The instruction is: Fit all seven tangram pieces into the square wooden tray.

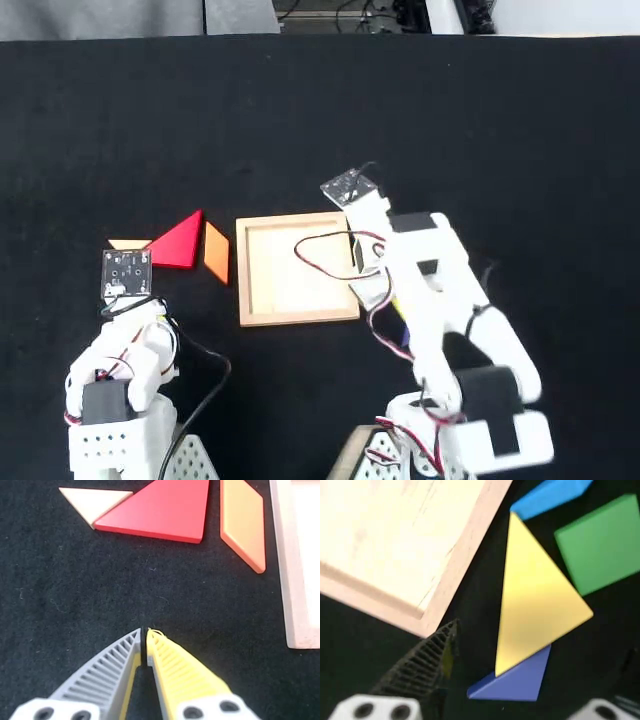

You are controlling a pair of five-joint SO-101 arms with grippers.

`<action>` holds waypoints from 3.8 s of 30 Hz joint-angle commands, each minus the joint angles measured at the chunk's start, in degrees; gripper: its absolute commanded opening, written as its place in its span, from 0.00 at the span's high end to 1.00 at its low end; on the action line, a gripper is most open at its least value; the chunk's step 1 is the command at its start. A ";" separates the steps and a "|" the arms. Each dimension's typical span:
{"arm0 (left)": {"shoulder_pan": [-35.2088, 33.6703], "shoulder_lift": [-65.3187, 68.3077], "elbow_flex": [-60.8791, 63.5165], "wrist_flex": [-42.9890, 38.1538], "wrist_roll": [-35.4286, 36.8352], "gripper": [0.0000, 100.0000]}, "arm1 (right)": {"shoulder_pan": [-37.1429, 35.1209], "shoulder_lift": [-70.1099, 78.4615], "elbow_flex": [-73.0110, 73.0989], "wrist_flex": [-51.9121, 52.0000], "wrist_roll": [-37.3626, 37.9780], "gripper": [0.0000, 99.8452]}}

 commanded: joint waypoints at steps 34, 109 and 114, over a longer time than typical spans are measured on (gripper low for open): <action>-0.66 -0.09 0.66 0.09 0.00 0.97 | 1.32 12.70 -8.57 -2.29 6.86 0.69; -4.26 -0.18 0.66 0.09 0.26 0.97 | 8.53 -11.21 4.18 15.82 60.84 0.82; -4.26 -0.18 0.66 0.09 0.26 0.97 | 8.44 -10.86 5.23 13.71 60.92 0.98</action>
